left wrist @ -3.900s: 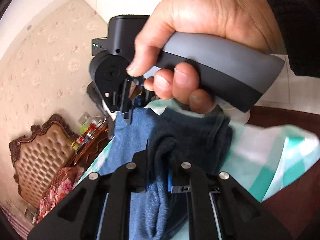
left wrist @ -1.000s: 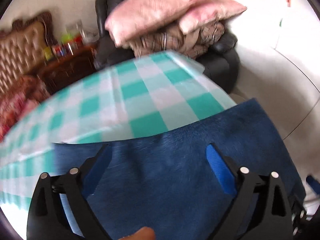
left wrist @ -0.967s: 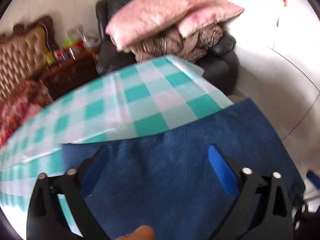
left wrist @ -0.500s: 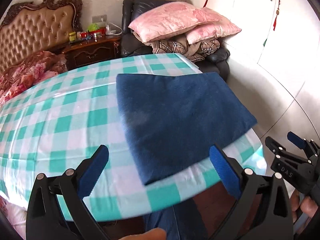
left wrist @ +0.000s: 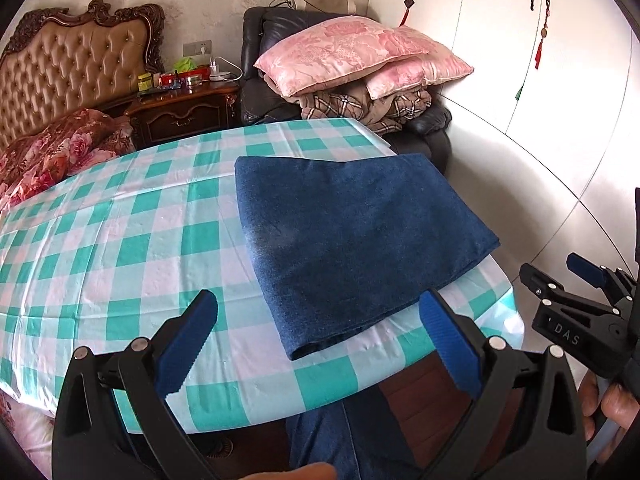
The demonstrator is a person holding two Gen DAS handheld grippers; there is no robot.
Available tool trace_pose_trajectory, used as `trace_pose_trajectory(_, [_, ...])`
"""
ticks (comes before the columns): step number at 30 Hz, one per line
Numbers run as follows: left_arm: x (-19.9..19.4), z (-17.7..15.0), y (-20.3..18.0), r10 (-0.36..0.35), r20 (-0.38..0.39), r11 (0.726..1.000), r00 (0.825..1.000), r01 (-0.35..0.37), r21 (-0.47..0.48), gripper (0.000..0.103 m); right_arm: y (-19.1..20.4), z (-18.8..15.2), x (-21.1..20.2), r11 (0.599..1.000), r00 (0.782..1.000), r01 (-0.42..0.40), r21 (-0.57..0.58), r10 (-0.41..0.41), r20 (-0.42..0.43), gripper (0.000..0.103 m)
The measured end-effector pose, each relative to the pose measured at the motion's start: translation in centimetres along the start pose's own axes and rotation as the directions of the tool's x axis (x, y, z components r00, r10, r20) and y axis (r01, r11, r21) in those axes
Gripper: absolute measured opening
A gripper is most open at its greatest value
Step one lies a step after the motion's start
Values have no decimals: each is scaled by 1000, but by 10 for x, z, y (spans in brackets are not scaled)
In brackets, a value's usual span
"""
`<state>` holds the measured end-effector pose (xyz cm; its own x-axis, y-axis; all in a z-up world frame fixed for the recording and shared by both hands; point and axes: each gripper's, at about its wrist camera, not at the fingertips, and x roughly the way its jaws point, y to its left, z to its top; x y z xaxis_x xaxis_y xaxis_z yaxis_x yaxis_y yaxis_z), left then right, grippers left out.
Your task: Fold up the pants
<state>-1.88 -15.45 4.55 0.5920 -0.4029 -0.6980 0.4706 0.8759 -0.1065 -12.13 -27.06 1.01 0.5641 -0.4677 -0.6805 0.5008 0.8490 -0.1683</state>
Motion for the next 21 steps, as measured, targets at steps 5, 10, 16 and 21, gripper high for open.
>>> trace_pose_trajectory(5, [3,1,-3,-4,-5,1000,1000,4,7,101,-1,0,5,1000,1000,-3,3,3,-10,75])
trace_pose_trajectory(10, [8,3,-9,-36,13,999,999,35,20,101,-3,1,8,1000,1000,-3,3,3,-16,75])
trace_pose_trajectory(16, [23,6,-11,-90,-14,996,996,91,19,101,-3,1,16,1000,1000,-2,7,2,-31,75])
trace_pose_trajectory(21, [15,4,19,-128,13,992,992,128,-13,101,-2,1,31,998,998,-40,45,43,-47,87])
